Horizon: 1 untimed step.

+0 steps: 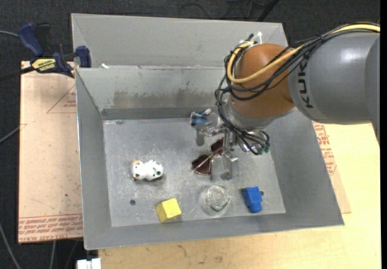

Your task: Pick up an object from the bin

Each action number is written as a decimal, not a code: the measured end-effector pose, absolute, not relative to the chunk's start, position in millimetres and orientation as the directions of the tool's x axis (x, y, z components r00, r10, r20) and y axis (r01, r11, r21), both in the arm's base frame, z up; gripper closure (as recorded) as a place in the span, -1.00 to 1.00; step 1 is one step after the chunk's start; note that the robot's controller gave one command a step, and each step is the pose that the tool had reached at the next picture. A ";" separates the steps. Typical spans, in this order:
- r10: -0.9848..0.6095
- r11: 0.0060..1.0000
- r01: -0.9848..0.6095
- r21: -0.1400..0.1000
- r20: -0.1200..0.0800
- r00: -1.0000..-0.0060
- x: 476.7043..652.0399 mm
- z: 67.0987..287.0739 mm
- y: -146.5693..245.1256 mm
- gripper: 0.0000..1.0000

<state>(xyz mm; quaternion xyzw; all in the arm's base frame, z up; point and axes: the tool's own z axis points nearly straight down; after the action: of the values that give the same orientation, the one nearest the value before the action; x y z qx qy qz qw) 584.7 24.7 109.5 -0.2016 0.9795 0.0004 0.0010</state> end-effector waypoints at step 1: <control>-0.473 0.881 -0.473 -0.001 -0.005 -0.881 609.5 71.4 22.8 -1.00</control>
Offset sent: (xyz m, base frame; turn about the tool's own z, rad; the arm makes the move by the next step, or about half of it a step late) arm 0.0247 -0.0112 -0.0395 -0.2652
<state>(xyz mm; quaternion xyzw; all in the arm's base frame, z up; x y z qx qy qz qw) 609.5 22.8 71.4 -0.2439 0.9698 0.0000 0.0028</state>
